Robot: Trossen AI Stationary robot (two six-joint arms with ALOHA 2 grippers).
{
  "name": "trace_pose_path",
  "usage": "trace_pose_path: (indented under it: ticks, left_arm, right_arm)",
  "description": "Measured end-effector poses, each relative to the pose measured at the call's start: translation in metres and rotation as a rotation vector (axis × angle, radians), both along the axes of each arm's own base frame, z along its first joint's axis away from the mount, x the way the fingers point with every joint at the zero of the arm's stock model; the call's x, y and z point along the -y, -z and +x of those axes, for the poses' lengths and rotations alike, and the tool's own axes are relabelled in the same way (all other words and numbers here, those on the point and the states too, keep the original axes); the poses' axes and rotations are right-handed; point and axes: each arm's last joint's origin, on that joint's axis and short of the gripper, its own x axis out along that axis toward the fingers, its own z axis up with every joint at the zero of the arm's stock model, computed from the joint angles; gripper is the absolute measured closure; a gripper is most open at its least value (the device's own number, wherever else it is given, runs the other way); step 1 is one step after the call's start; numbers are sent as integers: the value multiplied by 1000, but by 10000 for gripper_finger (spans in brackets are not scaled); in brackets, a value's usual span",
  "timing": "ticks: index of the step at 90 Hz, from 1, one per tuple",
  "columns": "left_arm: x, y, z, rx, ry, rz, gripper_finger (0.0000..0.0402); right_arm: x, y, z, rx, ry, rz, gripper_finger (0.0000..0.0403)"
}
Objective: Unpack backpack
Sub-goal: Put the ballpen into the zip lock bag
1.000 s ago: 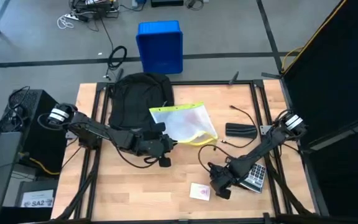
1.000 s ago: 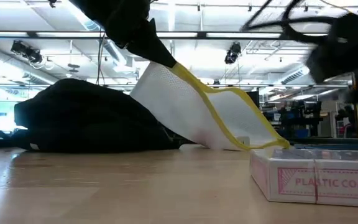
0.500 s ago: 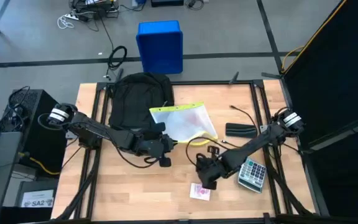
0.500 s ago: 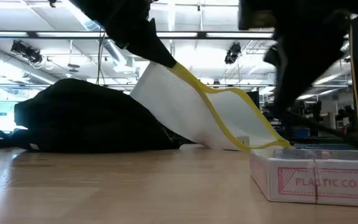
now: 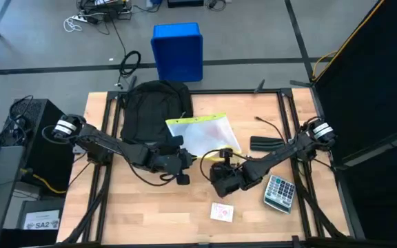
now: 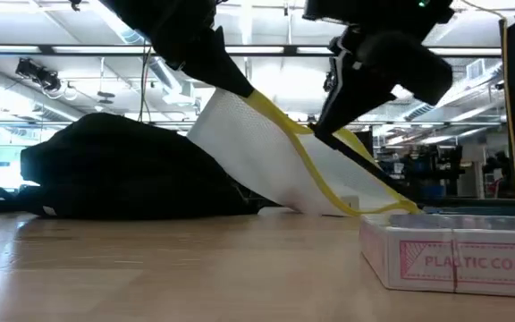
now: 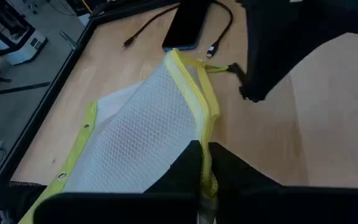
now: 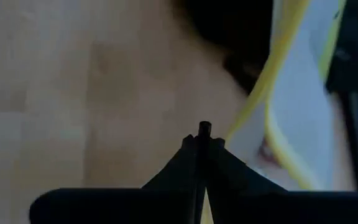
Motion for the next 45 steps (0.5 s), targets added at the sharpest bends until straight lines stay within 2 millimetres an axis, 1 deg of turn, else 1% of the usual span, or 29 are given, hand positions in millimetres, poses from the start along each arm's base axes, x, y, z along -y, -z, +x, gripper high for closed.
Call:
trace_pose_path:
  ticks: [15,26,45]
  left_arm:
    - [0,0,0,0,0,0,402]
    - [0,0,0,0,0,0,402]
    - [0,0,0,-1,0,0,402]
  right_arm:
    - [-2,-4,6,37,-63,-66,403]
    - [-2,-5,10,28,-130,-137,403]
    - [12,-2,8,-78,-140,-203,403]
